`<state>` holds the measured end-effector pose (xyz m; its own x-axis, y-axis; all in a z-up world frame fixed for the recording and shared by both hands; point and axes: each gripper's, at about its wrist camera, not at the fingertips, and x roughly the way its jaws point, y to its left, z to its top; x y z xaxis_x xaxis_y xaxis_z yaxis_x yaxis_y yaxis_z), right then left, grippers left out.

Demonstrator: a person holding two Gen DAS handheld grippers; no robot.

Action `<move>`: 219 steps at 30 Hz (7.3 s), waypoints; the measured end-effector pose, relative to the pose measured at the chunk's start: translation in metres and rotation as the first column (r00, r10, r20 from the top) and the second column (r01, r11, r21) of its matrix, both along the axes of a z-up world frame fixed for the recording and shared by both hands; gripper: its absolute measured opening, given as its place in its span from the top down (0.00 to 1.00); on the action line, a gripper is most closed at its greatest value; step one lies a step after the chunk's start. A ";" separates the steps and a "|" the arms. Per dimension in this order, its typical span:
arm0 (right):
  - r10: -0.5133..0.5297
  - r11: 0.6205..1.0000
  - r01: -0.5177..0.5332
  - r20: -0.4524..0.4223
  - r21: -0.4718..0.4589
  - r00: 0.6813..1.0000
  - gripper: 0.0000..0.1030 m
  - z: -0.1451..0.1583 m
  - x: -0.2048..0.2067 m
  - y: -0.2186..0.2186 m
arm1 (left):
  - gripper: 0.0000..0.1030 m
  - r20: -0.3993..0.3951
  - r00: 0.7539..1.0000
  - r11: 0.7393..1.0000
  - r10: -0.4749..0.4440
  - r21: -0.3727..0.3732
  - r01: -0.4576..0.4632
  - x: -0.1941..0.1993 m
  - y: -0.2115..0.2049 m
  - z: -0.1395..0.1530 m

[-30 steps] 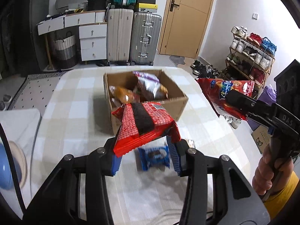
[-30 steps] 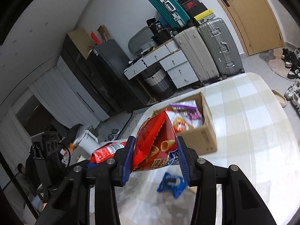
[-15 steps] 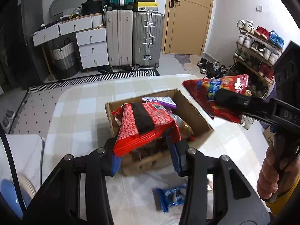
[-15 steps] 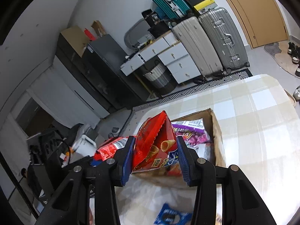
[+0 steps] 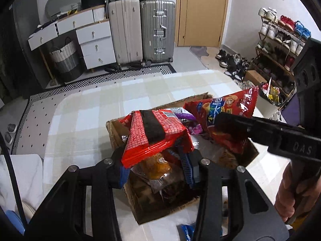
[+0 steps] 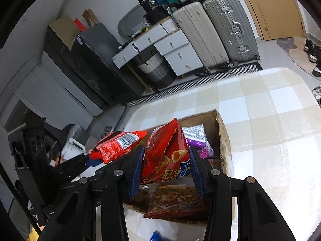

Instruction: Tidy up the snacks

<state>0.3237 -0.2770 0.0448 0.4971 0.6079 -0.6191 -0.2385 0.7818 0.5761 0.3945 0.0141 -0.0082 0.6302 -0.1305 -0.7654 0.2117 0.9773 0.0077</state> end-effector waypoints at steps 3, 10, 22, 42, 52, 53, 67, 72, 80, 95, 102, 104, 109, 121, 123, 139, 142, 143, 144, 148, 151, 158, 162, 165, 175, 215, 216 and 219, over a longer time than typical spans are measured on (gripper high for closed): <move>0.001 1.000 -0.001 -0.017 -0.030 1.000 0.58 -0.009 0.003 0.005 | 0.61 -0.021 1.000 1.000 -0.005 0.017 0.005 0.010 -0.002 -0.017; 0.014 0.997 -0.016 -0.037 -0.071 0.999 0.58 -0.025 0.002 0.011 | 0.61 -0.069 0.998 1.000 -0.010 0.023 0.012 0.028 -0.004 -0.047; 0.018 0.989 -0.025 -0.051 -0.143 0.999 0.57 -0.024 0.001 0.018 | 0.61 -0.112 0.993 0.997 -0.045 0.057 0.052 0.025 -0.006 -0.070; -0.002 0.987 0.005 0.019 -0.160 1.000 0.51 0.015 -0.024 0.010 | 0.34 -0.040 0.999 0.995 -0.033 0.096 0.037 -0.014 0.000 -0.022; -0.009 0.989 0.021 0.082 -0.146 0.997 0.50 0.060 -0.073 0.000 | 0.24 0.044 0.999 0.995 -0.007 0.099 0.003 -0.089 -0.003 0.026; -0.010 0.989 0.023 0.088 -0.145 0.996 0.50 0.064 -0.078 -0.002 | 0.24 0.050 0.999 0.995 -0.005 0.102 0.000 -0.097 -0.005 0.030; -0.041 0.963 0.109 0.265 -0.246 0.963 0.16 0.131 -0.189 -0.015 | 0.18 0.203 0.979 0.998 0.008 0.053 -0.019 -0.245 -0.030 0.114; -0.040 0.968 0.116 0.320 -0.224 0.947 0.15 0.159 -0.231 -0.025 | 0.18 0.227 0.973 0.999 0.026 0.035 -0.035 -0.294 -0.030 0.137; -0.022 0.972 0.115 0.407 -0.205 0.913 0.10 0.191 -0.301 -0.026 | 0.00 0.303 0.951 0.998 0.054 0.009 -0.059 -0.379 -0.027 0.166; -0.012 0.975 0.090 0.355 -0.203 0.935 0.06 0.135 -0.336 -0.021 | 0.00 0.306 0.948 0.996 0.089 -0.030 -0.084 -0.435 -0.015 0.148; -0.040 0.976 0.100 0.295 -0.191 0.955 0.06 0.084 -0.315 -0.030 | 0.00 0.235 0.966 0.994 0.110 -0.048 -0.101 -0.385 -0.015 0.092; -0.053 0.975 0.109 0.275 -0.193 0.960 0.06 0.071 -0.304 -0.034 | 0.00 0.227 0.967 0.993 0.117 -0.041 -0.110 -0.367 -0.016 0.076; -0.081 0.968 0.136 0.250 -0.213 0.965 0.06 0.042 -0.272 -0.039 | 0.00 0.183 0.971 0.986 0.153 -0.091 -0.138 -0.318 -0.007 0.044; -0.051 0.957 0.085 0.130 -0.278 0.990 0.06 -0.037 -0.197 -0.039 | 0.01 -0.011 0.982 0.971 0.189 -0.148 -0.188 -0.211 0.015 -0.045; -0.022 0.955 0.047 0.091 -0.294 0.996 0.06 -0.047 -0.191 -0.035 | 0.01 -0.023 0.979 0.969 0.203 -0.138 -0.204 -0.201 0.018 -0.053; 0.119 0.817 -0.078 0.034 -0.571 0.992 0.06 -0.087 -0.182 0.005 | 0.01 -0.131 0.963 0.950 0.236 -0.179 -0.257 -0.184 0.030 -0.077; 0.138 0.786 -0.097 0.020 -0.610 0.990 0.07 -0.093 -0.175 0.012 | 0.01 -0.134 0.961 0.948 0.242 -0.180 -0.264 -0.187 0.033 -0.077; 0.143 0.775 -0.101 0.017 -0.624 0.990 0.07 -0.094 -0.173 0.014 | 0.01 -0.136 0.961 0.947 0.242 -0.183 -0.265 -0.188 0.034 -0.077; 0.152 0.765 -0.108 0.014 -0.635 0.988 0.07 -0.097 -0.171 0.016 | 0.01 -0.138 0.961 0.947 0.242 -0.184 -0.265 -0.187 0.035 -0.078; 0.173 0.763 -0.143 -0.013 -0.630 0.985 0.15 -0.105 -0.164 0.017 | 0.01 -0.143 0.959 0.948 0.245 -0.174 -0.268 -0.187 0.036 -0.080; 0.180 0.773 -0.158 -0.026 -0.615 0.983 0.15 -0.106 -0.158 0.014 | 0.01 -0.155 0.959 0.948 0.239 -0.175 -0.265 -0.187 0.035 -0.082; 0.182 0.796 -0.166 -0.032 -0.582 0.983 0.33 -0.105 -0.157 0.008 | 0.01 -0.172 0.955 0.954 0.240 -0.138 -0.265 -0.183 0.027 -0.090; 0.186 0.790 -0.164 -0.024 -0.590 0.982 0.34 -0.104 -0.164 0.010 | 0.01 -0.195 0.950 0.952 0.244 -0.140 -0.273 -0.182 0.027 -0.096; 0.195 0.787 -0.171 -0.024 -0.593 0.981 0.35 -0.102 -0.173 0.012 | 0.01 -0.189 0.949 0.951 0.253 -0.132 -0.280 -0.183 0.028 -0.097; 0.121 0.866 -0.125 -0.039 -0.484 0.992 0.35 -0.091 -0.179 -0.013 | 0.01 -0.198 0.942 0.943 0.272 -0.141 -0.302 -0.184 0.033 -0.100; 0.037 0.906 -0.041 -0.019 -0.422 0.999 0.35 -0.079 -0.186 -0.044 | 0.58 -0.176 0.969 0.980 0.171 -0.074 -0.187 -0.187 0.001 -0.103; 0.035 0.907 -0.041 -0.022 -0.419 0.999 0.35 -0.079 -0.186 -0.044 | 0.58 -0.171 0.971 0.980 0.169 -0.072 -0.184 -0.188 0.001 -0.101; 0.029 0.919 -0.040 -0.033 -0.393 0.999 0.35 -0.080 -0.184 -0.046 | 0.58 -0.162 0.972 0.981 0.168 -0.068 -0.181 -0.192 0.002 -0.096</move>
